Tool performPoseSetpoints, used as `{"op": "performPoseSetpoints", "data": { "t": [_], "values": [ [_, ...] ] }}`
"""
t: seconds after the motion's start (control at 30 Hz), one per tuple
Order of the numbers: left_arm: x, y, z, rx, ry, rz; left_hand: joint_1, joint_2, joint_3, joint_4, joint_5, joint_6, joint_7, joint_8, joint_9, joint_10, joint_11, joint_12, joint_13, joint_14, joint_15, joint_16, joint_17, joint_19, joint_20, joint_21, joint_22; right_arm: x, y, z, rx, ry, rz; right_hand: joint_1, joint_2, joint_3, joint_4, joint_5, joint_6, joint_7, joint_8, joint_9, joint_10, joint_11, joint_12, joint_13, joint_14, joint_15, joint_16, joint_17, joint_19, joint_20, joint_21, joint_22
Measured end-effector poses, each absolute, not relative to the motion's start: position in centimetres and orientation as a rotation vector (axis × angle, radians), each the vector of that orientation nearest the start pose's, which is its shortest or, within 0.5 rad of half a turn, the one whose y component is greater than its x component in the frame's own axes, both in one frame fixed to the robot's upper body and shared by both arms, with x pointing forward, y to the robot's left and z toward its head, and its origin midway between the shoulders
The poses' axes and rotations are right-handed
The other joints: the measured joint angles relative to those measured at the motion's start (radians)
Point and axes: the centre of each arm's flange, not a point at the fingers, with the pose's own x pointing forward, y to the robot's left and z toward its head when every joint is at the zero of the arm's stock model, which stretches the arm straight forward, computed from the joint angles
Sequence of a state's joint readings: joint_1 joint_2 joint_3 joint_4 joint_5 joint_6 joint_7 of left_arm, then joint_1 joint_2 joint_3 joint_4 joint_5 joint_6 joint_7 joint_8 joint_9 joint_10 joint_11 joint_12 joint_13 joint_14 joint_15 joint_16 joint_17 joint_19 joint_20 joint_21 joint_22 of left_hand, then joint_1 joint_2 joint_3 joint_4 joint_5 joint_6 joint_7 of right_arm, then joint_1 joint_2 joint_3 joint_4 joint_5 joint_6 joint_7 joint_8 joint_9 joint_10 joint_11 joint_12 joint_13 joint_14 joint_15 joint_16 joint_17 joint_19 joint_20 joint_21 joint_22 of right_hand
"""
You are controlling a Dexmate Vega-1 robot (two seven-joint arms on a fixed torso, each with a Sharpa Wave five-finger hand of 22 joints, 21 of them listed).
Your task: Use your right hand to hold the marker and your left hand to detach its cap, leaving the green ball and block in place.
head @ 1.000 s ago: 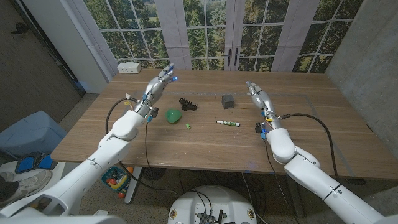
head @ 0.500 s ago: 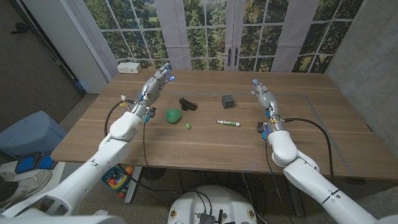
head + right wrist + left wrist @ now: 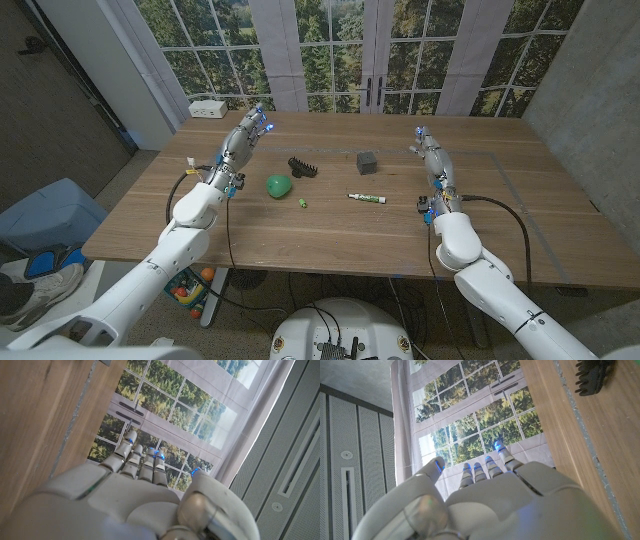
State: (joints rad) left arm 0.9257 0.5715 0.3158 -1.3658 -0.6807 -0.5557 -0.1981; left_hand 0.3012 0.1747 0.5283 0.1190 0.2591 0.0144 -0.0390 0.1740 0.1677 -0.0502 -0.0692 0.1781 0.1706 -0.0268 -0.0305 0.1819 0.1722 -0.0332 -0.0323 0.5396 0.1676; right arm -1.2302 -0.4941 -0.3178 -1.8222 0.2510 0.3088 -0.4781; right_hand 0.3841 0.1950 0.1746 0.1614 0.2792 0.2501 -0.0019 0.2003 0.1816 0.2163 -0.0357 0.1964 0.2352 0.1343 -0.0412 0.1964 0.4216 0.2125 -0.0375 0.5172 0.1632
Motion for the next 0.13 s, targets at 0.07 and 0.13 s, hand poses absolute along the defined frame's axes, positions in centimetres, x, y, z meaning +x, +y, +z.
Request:
{"op": "performPoseSetpoints", "data": {
  "t": [0.07, 0.13],
  "values": [
    [60.06, 31.03, -0.86, -0.001, -0.850, -0.323, -0.001, -0.001, 0.001, -0.001, 0.000, 0.004, 0.004, 0.001, 0.000, 0.002, 0.002, 0.000, -0.003, 0.000, 0.000, 0.000, 0.000, 0.000, 0.000, 0.000, 0.000, 52.76, -23.64, -6.28, -0.007, -0.776, -0.059, 0.000, 0.000, 0.004, 0.001, 0.000, 0.000, 0.000, 0.000, 0.000, 0.000, 0.000, 0.000, -0.003, 0.005, 0.005, 0.000, -0.004, 0.000, 0.000, 0.000, 0.000],
    [60.20, 31.33, -0.94, -0.021, -0.846, -0.315, -0.001, -0.001, 0.008, 0.000, 0.000, 0.005, 0.005, 0.004, 0.000, 0.002, 0.002, 0.000, -0.003, 0.000, 0.000, 0.000, 0.000, 0.004, -0.004, 0.000, 0.000, 52.85, -23.88, -6.30, 0.018, -0.773, -0.057, 0.000, 0.000, 0.005, 0.003, 0.000, 0.000, 0.000, 0.000, 0.000, 0.000, 0.000, 0.000, -0.003, 0.005, 0.005, 0.000, -0.004, 0.000, 0.000, 0.000, 0.000]
  ]
}}
